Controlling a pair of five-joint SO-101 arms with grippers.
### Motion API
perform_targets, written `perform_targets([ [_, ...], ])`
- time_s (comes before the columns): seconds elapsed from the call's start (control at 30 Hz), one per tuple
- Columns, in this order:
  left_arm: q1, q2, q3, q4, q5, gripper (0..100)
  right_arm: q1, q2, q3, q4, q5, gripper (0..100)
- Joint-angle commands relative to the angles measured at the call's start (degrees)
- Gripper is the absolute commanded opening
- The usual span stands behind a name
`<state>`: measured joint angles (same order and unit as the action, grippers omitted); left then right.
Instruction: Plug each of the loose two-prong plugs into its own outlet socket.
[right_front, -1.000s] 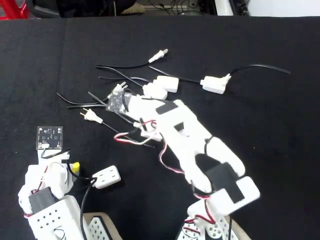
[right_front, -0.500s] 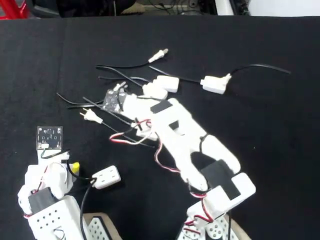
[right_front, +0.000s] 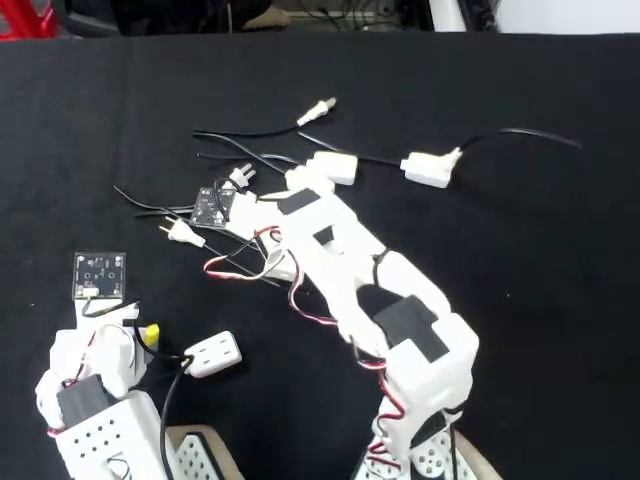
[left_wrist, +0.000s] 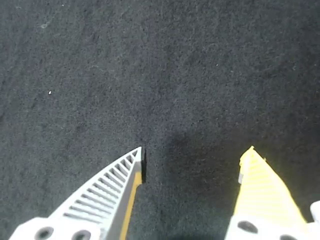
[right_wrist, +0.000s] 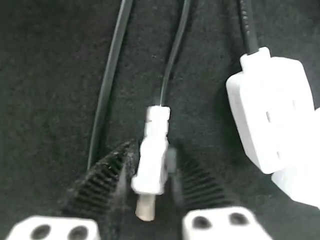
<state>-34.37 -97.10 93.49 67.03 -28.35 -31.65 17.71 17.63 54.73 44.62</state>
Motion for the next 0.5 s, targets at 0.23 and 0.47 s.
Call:
perform_targets([
  [0.23,0.3,-0.3,-0.4,-1.0,-0.6,30,2.1,-4.5,-1.3,1.3,-2.3,3.0],
  [0.47,0.3,-0.3,-0.3,-1.1,-0.6,30,2.0,-8.3,0.1,1.3,-2.7,1.1],
])
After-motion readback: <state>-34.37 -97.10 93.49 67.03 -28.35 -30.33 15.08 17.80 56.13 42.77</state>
